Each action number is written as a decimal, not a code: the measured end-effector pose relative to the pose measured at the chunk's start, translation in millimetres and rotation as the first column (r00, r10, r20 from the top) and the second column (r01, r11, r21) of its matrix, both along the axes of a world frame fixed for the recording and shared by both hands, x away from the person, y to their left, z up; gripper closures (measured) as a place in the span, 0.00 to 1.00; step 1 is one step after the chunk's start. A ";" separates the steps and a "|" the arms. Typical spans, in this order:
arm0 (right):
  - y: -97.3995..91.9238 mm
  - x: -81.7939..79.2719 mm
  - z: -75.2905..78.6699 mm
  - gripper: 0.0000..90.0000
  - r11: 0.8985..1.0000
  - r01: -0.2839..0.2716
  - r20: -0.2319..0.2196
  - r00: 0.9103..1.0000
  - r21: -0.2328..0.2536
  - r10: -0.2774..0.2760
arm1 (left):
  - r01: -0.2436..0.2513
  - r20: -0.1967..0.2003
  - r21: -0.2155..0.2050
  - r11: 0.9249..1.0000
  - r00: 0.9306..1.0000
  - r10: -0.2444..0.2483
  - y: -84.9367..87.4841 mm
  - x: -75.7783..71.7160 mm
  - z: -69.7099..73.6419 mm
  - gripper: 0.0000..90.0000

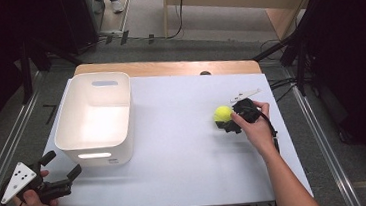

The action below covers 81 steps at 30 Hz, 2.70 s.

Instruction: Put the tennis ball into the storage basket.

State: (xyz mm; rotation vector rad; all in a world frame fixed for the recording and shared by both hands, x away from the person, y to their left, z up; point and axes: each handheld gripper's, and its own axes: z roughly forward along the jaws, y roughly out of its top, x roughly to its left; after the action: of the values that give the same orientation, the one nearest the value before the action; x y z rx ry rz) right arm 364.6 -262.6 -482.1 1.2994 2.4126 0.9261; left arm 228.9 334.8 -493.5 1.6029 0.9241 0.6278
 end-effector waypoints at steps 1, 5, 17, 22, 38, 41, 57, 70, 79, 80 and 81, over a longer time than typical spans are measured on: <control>0.0 0.0 0.0 0.00 1.000 0.000 0.000 1.000 0.000 0.000 | 0.000 0.000 0.000 1.000 1.000 0.000 0.0 0.0 0.0 0.00; 3.4 3.5 -3.5 0.00 1.000 -0.002 -0.004 1.000 -0.007 0.002 | 0.000 0.000 0.001 1.000 1.000 0.000 0.0 -0.1 0.1 0.00; 7.7 9.3 -10.5 0.05 1.000 0.018 -0.017 1.000 -0.017 -0.018 | 0.003 0.000 0.001 1.000 1.000 -0.003 0.0 0.0 0.1 0.00; 7.9 12.1 -13.1 0.06 0.999 0.032 -0.016 0.999 -0.018 -0.032 | 0.003 0.001 0.000 1.000 1.000 -0.003 0.0 0.0 0.1 0.00; 8.9 14.5 -17.6 0.23 0.998 0.065 -0.018 0.998 -0.015 -0.066 | 0.004 0.001 0.000 1.000 1.000 -0.004 0.1 0.0 0.1 0.00; 7.4 15.1 -17.7 0.25 0.998 0.068 -0.015 0.998 -0.006 -0.068 | 0.004 0.002 0.000 1.000 1.000 -0.004 0.1 0.1 0.1 0.00; 5.8 15.2 -13.8 0.25 0.998 0.065 -0.014 0.998 -0.005 -0.065 | 0.004 0.000 0.001 1.000 1.000 -0.004 0.2 0.3 0.1 0.00; 12.5 15.1 -6.3 0.25 0.999 0.037 0.007 0.999 -0.004 -0.037 | 0.005 -0.001 0.000 1.000 1.000 -0.005 0.2 0.3 0.1 0.00; 19.4 14.6 -1.8 0.25 1.000 0.011 0.008 1.000 -0.004 -0.011 | 0.006 0.001 0.000 1.000 1.000 -0.006 0.2 0.2 0.1 0.00; 20.0 14.4 -1.2 0.25 1.000 0.009 0.006 1.000 -0.002 -0.009 | 0.006 0.002 0.000 1.000 1.000 -0.006 0.3 0.2 0.2 0.00; 21.4 14.4 -0.4 0.25 1.000 0.002 0.009 1.000 -0.002 -0.002 | 0.007 0.001 0.000 1.000 1.000 -0.007 0.3 0.2 0.2 0.00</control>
State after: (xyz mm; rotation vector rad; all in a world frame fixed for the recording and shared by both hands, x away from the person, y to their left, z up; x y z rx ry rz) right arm 379.1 -241.2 -482.5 1.2940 2.4040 0.9275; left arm 229.1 335.1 -493.4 1.6049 0.9174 0.6241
